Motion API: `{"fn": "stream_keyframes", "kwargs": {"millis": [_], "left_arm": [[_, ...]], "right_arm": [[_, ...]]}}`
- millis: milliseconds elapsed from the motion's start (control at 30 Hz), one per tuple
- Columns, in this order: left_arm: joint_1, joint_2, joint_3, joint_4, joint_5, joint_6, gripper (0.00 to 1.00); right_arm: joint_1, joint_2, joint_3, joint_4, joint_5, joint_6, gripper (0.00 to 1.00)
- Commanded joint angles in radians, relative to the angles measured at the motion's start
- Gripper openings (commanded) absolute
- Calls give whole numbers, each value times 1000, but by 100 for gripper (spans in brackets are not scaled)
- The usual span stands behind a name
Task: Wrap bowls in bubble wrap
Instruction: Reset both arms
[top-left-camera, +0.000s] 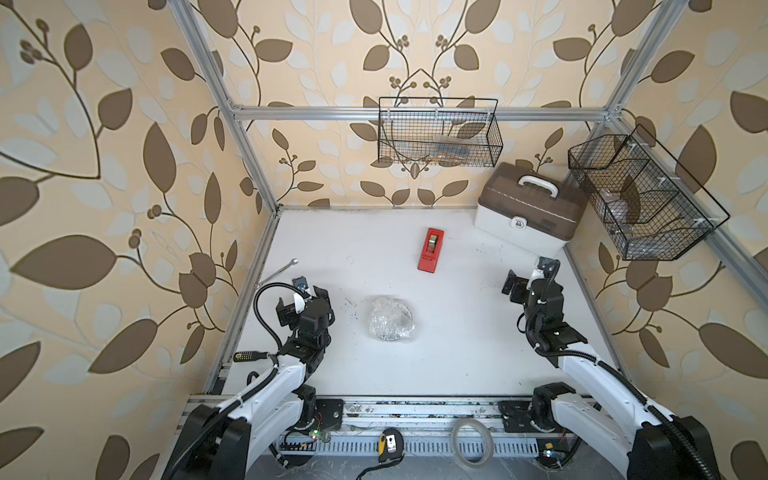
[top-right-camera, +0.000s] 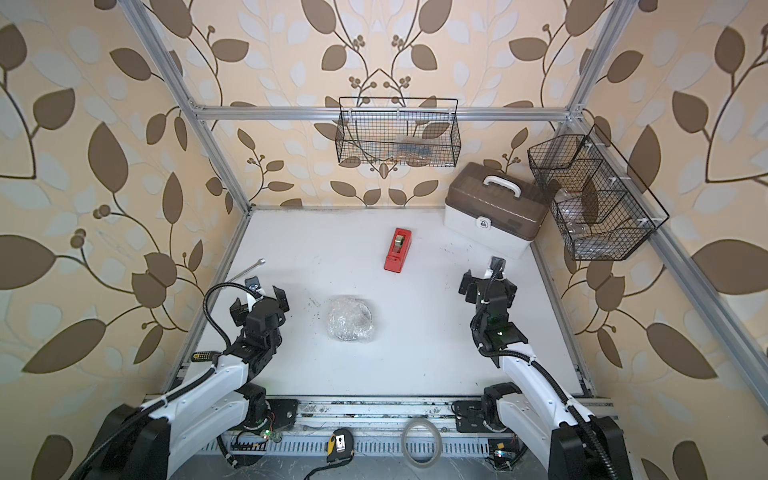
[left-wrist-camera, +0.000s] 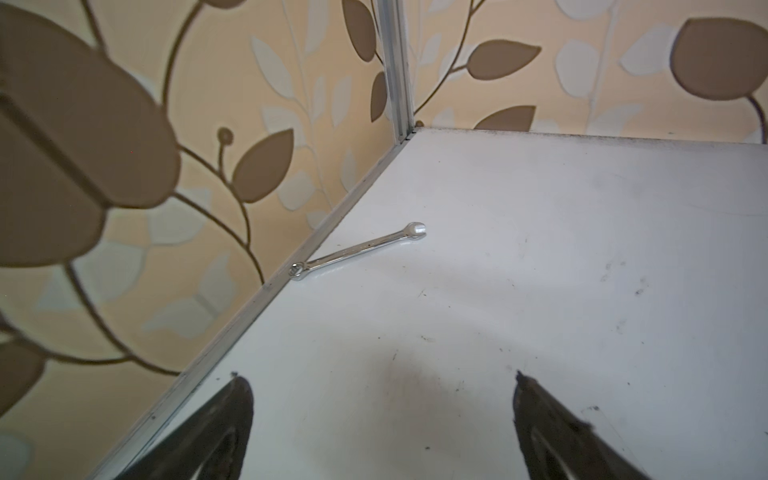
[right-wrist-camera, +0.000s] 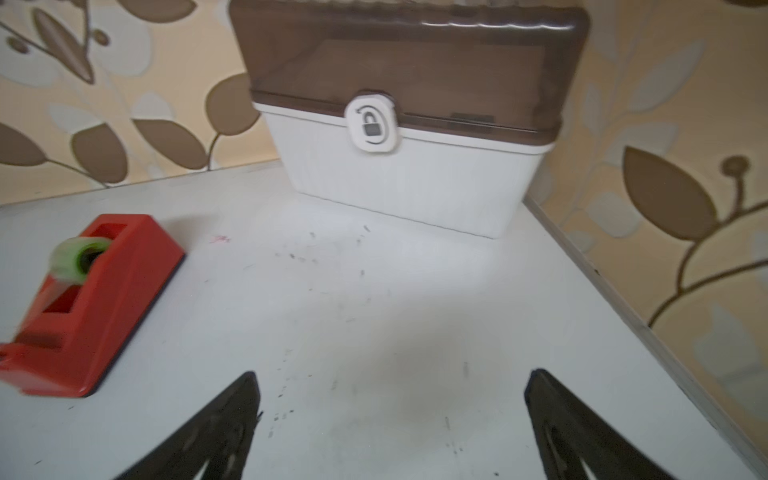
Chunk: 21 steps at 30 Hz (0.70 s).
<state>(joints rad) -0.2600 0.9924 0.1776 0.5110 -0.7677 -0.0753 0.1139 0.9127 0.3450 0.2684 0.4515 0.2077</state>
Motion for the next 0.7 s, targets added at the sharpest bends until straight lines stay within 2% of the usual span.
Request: {"fn": "stream_keyframes", "kwargs": {"millis": [0, 33, 67, 133, 200, 233, 267, 400, 433, 467, 500, 533, 600, 633, 667], "left_arm": [[13, 186, -4, 356, 84, 40, 93], [10, 261, -2, 463, 68, 94, 90], [7, 307, -2, 520, 99, 132, 89], [29, 376, 29, 511, 143, 124, 86], [42, 498, 35, 635, 157, 147, 84], [42, 531, 21, 712, 157, 163, 87], [47, 522, 2, 727, 158, 148, 99], [104, 496, 55, 544, 235, 78, 99], [119, 525, 77, 530, 249, 82, 99], [120, 542, 91, 537, 250, 84, 99], [122, 539, 91, 531, 252, 81, 99], [123, 524, 91, 508, 249, 75, 99], [126, 519, 95, 488, 250, 68, 99], [129, 528, 107, 480, 251, 69, 99], [136, 530, 116, 468, 262, 67, 99]], "right_arm": [[-84, -18, -90, 210, -83, -31, 100], [-106, -19, -129, 284, -140, -47, 100], [-121, -12, -164, 359, -191, -63, 100], [-146, 27, -215, 490, -264, -79, 100], [-161, 79, -234, 569, -321, -96, 100], [-161, 108, -239, 600, -329, -103, 100], [-161, 140, -247, 635, -329, -106, 100], [-160, 369, -286, 896, -326, -104, 100], [-160, 451, -294, 1026, -374, -123, 100], [-159, 455, -281, 1015, -440, -149, 100], [-148, 403, -248, 861, -412, -155, 100], [-122, 394, -222, 800, -347, -160, 100], [-104, 440, -224, 874, -333, -180, 100], [-97, 414, -201, 784, -315, -179, 100], [-94, 427, -189, 778, -308, -179, 100]]}}
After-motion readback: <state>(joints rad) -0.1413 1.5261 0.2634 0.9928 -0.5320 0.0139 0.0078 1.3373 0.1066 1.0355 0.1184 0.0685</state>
